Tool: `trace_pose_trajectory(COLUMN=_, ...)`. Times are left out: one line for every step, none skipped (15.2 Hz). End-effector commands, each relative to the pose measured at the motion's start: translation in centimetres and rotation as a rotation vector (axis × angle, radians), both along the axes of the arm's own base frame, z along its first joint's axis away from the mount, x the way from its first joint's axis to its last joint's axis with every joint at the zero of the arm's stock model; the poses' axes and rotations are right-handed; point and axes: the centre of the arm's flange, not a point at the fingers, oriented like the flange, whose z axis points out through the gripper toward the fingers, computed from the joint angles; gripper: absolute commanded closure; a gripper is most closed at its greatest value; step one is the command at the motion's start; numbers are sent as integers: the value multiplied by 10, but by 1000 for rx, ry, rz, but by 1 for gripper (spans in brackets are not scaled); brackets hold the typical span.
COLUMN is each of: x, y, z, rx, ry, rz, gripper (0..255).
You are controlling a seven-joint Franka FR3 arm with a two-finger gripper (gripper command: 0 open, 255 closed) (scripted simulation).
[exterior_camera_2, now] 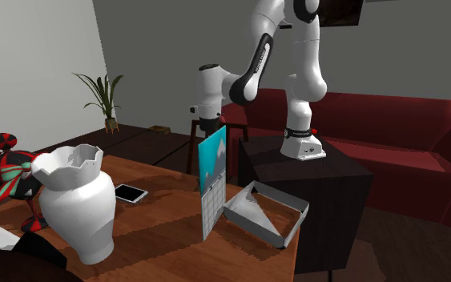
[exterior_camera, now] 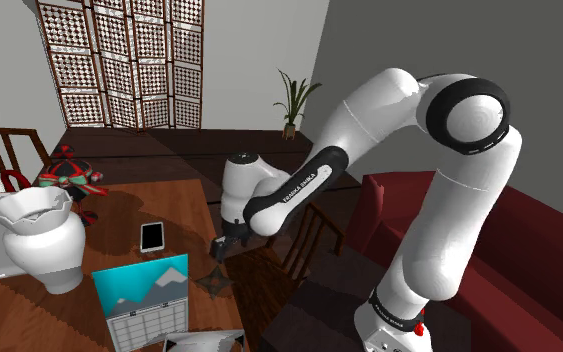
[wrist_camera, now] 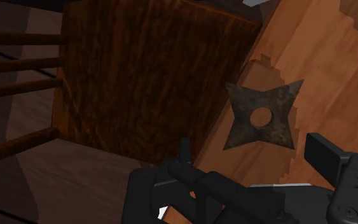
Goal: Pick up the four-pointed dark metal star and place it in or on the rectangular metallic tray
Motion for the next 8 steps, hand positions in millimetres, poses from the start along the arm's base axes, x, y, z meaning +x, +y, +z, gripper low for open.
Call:
trace_pose_trajectory(x=8, y=13, z=-24, rx=10, ry=5, rz=-3, gripper=0)
trace_pose_trajectory(x=11, y=19, z=-35, rx=15, ry=7, rz=-4, gripper=0)
trace_pose_trajectory(x=15, y=26, z=-46, rx=19, ry=9, rz=-5, gripper=0)
trace_pose_trajectory(x=18, y=32, z=-57, rx=23, ry=11, rz=-6, gripper=0)
trace_pose_trajectory(x=22, y=38, z=-67, rx=28, ry=14, rz=-7, gripper=0)
trace_pose_trajectory(x=22, y=39, z=-68, rx=28, ry=14, rz=-7, gripper=0)
trace_pose_trajectory(x=22, y=39, z=-73, rx=28, ry=14, rz=-7, gripper=0)
trace_pose_trajectory(x=22, y=39, z=-79, rx=28, ry=14, rz=-7, gripper=0)
